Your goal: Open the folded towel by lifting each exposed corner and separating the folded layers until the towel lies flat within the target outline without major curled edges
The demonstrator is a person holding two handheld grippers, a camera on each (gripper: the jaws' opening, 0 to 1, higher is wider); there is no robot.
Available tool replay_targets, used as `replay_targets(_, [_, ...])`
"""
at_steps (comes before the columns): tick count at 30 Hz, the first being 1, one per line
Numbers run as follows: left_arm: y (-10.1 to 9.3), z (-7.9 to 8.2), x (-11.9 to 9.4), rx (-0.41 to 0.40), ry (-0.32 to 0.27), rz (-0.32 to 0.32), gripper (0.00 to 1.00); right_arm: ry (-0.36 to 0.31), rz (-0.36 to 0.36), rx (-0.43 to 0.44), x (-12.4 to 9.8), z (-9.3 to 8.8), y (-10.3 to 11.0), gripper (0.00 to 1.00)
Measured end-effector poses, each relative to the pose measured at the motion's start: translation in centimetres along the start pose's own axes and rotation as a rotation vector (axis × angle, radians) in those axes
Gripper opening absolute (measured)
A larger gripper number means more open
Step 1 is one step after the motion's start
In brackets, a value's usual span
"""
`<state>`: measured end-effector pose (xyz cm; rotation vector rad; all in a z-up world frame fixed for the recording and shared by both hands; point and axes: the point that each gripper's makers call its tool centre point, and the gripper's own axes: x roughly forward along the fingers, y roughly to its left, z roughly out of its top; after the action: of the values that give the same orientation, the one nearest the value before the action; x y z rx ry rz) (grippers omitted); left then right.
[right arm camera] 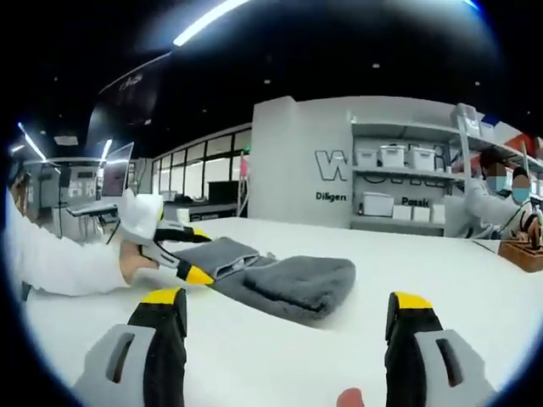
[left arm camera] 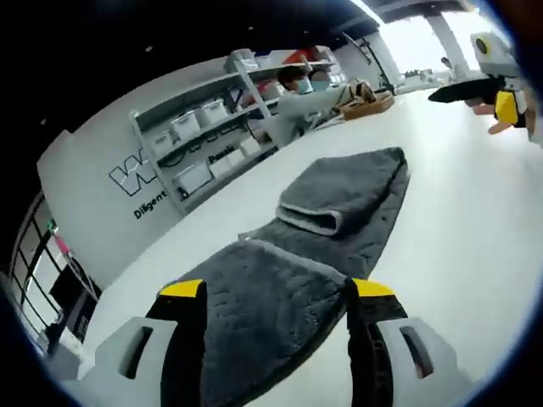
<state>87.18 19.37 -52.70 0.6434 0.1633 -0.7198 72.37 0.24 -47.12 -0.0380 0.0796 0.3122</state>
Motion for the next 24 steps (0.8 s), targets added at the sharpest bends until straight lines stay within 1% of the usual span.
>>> replay_targets(3, [-0.9, 0.3, 0.5, 0.113, 0.026, -0.004, 0.54, -0.005, 0.0, 0.009, -0.1, 0.1, 0.0, 0.98])
replay_targets(4, [-1.3, 0.4, 0.4, 0.143, 0.029, -0.014, 0.49, -0.005, -0.002, 0.01, -0.1, 0.1, -0.1, 0.97])
replay_targets(5, [-1.9, 0.6, 0.4, 0.167, 0.032, -0.039, 0.42, -0.003, -0.004, 0.011, -0.1, 0.0, -0.1, 0.96])
replay_targets(6, [-2.3, 0.7, 0.5, 0.163, 0.022, -0.07, 0.34, -0.002, -0.005, 0.012, -0.1, 0.0, -0.2, 0.96])
replay_targets(7, [-2.6, 0.7, 0.5, 0.165, 0.022, -0.082, 0.3, 0.0, -0.01, 0.017, -0.1, -0.1, -0.3, 0.95])
replay_targets(10, [-2.8, 0.3, 0.8, 0.182, 0.041, -0.083, 0.28, 0.004, -0.02, 0.024, -0.1, -0.3, -0.7, 0.95])
replay_targets(14, [-3.1, 0.4, 1.0, 0.162, 0.049, -0.132, 0.2, 0.001, -0.026, 0.027, -0.2, -0.2, -0.8, 0.94])
replay_targets(16, [-3.3, 0.4, 1.0, 0.133, 0.05, -0.162, 0.15, -0.001, -0.026, 0.028, -0.2, -0.1, -0.8, 0.93])
replay_targets(17, [-3.4, 0.4, 1.0, 0.102, 0.046, -0.181, 0.14, 0.001, -0.025, 0.027, -0.2, -0.2, -0.7, 0.93])
replay_targets(19, [-2.8, 0.6, 0.9, 0.033, 0.032, -0.2, 0.1, 0.006, -0.021, 0.027, -0.1, -0.3, -0.6, 0.93])
replay_targets(21, [-1.9, 0.9, 0.7, -0.061, 0.005, -0.219, 0.07, 0.011, -0.02, 0.026, -0.1, -0.4, -0.6, 0.93])
replay_targets(23, [-0.9, 1.4, 0.2, -0.168, -0.038, -0.244, 0.06, 0.01, -0.021, 0.029, -0.1, -0.5, -0.6, 0.92])
replay_targets(24, [-0.6, 1.7, 0.0, -0.196, -0.06, -0.258, 0.06, 0.01, -0.022, 0.033, -0.1, -0.5, -0.6, 0.91])
